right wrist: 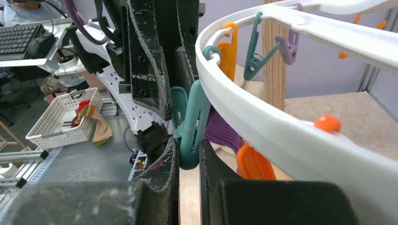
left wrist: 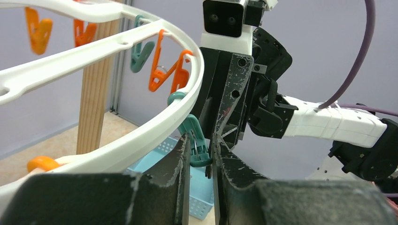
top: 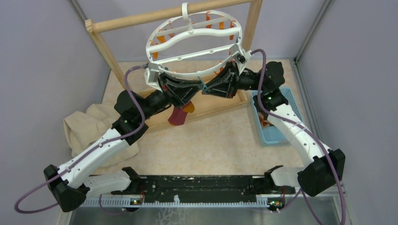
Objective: Clip the socks to the hanger
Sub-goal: Open the clamp at the hanger.
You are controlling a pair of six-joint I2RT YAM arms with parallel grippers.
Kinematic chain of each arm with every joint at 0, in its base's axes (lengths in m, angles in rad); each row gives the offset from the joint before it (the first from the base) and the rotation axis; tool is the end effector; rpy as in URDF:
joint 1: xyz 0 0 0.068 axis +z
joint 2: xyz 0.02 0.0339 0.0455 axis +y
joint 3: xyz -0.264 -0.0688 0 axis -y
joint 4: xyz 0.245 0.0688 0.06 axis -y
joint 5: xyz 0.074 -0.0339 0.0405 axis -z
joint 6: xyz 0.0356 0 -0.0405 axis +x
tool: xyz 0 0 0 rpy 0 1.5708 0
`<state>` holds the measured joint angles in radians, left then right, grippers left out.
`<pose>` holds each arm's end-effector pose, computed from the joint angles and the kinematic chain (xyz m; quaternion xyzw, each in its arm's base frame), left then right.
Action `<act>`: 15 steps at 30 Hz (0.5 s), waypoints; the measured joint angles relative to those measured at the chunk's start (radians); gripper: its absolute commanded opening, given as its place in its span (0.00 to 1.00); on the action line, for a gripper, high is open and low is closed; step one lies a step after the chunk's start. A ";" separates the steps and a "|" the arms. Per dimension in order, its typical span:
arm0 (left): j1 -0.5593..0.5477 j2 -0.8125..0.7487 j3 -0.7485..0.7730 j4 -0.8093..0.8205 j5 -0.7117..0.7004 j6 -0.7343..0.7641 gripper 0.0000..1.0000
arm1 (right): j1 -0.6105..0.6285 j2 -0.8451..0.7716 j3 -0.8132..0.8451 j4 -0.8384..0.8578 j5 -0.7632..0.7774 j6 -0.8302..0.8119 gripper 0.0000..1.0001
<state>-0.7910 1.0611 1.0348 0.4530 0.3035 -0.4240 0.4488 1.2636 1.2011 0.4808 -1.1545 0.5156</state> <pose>0.1584 -0.1753 0.4422 0.2226 0.5030 -0.5416 0.6357 0.2284 0.1461 0.4456 -0.4421 0.4716 0.5893 0.4846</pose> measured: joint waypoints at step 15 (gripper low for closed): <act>-0.014 -0.091 -0.064 -0.058 -0.148 -0.051 0.87 | 0.019 0.000 0.000 -0.112 0.195 -0.137 0.00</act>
<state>-0.8051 0.9699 0.9707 0.3946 0.1551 -0.4751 0.4679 1.2633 1.2015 0.3687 -0.9592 0.3790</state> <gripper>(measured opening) 0.854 0.119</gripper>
